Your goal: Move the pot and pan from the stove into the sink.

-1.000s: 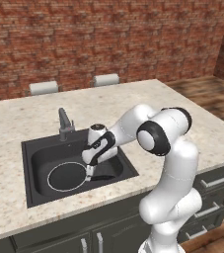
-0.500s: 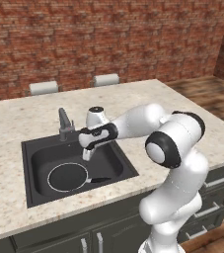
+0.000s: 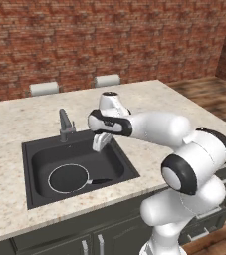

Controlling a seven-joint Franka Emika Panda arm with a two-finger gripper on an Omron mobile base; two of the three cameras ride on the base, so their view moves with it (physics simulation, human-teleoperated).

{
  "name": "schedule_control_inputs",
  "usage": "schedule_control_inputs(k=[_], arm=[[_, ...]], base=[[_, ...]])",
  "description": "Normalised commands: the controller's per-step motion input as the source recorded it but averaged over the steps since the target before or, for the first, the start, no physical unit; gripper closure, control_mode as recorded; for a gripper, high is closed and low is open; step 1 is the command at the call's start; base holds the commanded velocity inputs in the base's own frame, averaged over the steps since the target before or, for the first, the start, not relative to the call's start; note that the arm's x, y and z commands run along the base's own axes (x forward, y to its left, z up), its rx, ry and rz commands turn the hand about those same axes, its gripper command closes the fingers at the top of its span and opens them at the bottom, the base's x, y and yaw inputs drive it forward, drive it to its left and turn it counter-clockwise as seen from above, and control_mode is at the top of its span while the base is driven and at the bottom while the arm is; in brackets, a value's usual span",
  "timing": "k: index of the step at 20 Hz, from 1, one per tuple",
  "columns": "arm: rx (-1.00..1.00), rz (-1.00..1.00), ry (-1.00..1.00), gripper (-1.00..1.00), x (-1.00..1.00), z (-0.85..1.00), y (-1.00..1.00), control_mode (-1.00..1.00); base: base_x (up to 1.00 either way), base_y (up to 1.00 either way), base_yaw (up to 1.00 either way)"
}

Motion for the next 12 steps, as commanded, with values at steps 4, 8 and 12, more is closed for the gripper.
schedule_control_inputs(k=[4, 8, 12], arm=[[0.1, -0.01, -0.2, -1.0, -0.86, 0.48, -0.41, -1.0], [0.06, 0.0, -0.4, -1.0, -0.72, 0.51, -0.08, -1.0], [0.03, 0.04, -0.4, -1.0, -0.62, 0.54, 0.0, -1.0]], base=[[0.0, 0.0, 0.0], [0.0, 0.0, 0.0], [0.0, 0.0, 0.0]])
